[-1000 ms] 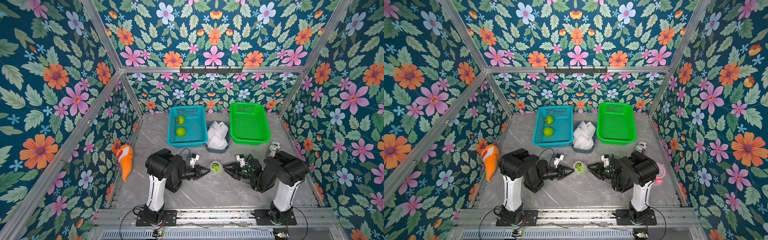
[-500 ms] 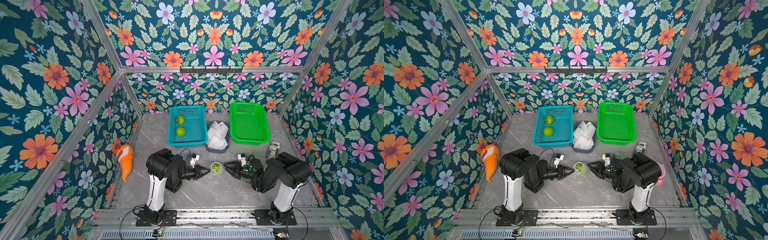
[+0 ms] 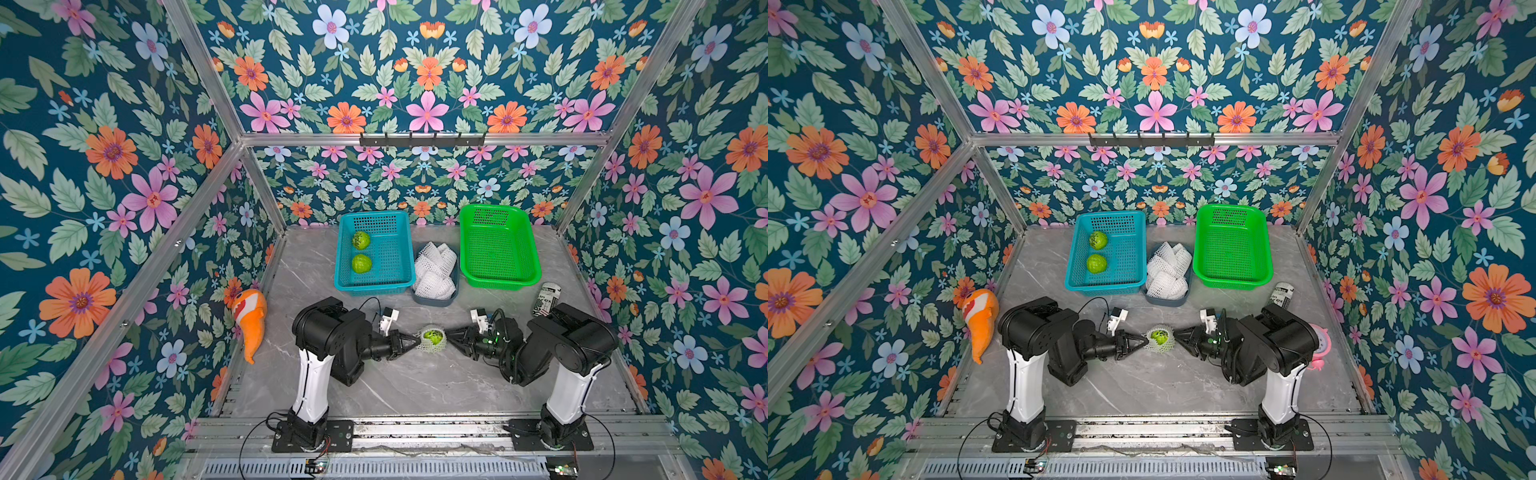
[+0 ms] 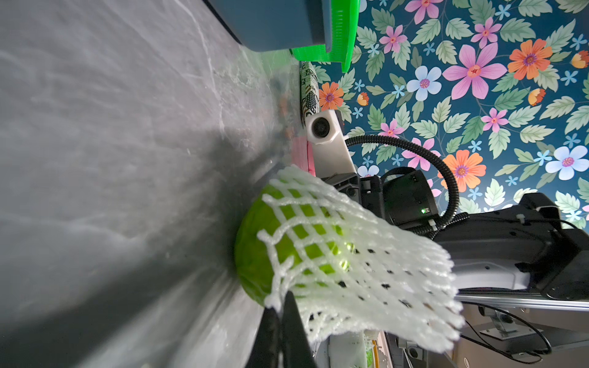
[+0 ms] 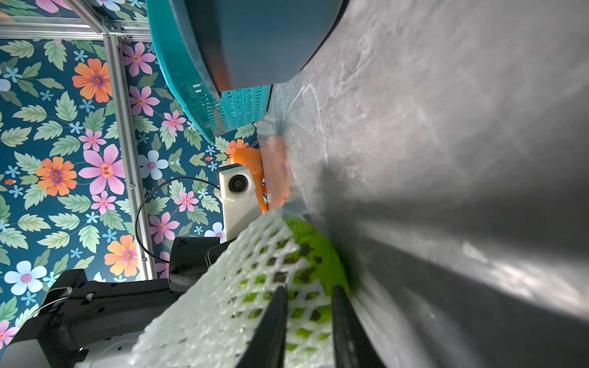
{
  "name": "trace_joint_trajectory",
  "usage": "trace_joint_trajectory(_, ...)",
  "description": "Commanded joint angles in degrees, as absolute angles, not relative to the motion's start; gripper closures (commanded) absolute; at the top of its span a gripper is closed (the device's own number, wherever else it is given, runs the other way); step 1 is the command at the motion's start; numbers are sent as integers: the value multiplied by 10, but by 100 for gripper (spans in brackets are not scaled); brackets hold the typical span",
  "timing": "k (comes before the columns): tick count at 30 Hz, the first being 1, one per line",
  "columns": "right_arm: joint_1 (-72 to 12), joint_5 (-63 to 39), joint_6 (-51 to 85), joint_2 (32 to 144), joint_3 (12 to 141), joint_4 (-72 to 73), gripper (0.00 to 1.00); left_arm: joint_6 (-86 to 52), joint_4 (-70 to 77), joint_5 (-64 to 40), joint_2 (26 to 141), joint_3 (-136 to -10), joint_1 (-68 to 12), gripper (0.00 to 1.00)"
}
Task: Sleeve custard apples in foam nets
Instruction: Put on the foam net on the custard apple.
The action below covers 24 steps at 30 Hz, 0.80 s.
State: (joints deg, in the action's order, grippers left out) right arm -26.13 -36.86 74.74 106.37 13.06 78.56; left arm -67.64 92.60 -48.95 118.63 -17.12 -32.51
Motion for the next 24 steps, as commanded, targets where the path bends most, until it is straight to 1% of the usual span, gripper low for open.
trace_joint_trajectory(1, -262, -363, 751, 1063, 134, 816, 84, -675, 911, -487, 1190, -171, -327, 100)
trace_joint_trajectory(4, -262, -362, 751, 1063, 134, 816, 94, -675, 911, -487, 1191, -171, -328, 100)
trace_joint_trajectory(5, -262, -359, 750, 1064, 132, 816, 99, -675, 911, -486, 1190, -171, -328, 100)
trace_joint_trajectory(6, -262, -355, 750, 1067, 132, 816, 100, -675, 910, -487, 1190, -171, -328, 100)
trace_joint_trajectory(16, -263, -344, 754, 1101, 140, 816, 100, -672, 887, -481, 1186, -174, -329, 100)
trace_joint_trajectory(20, -263, -338, 756, 1105, 145, 815, 100, -654, 824, -473, 1171, -181, -330, 100)
trace_joint_trajectory(24, -263, -337, 755, 1103, 146, 811, 100, -619, 730, -460, 1135, -188, -330, 100)
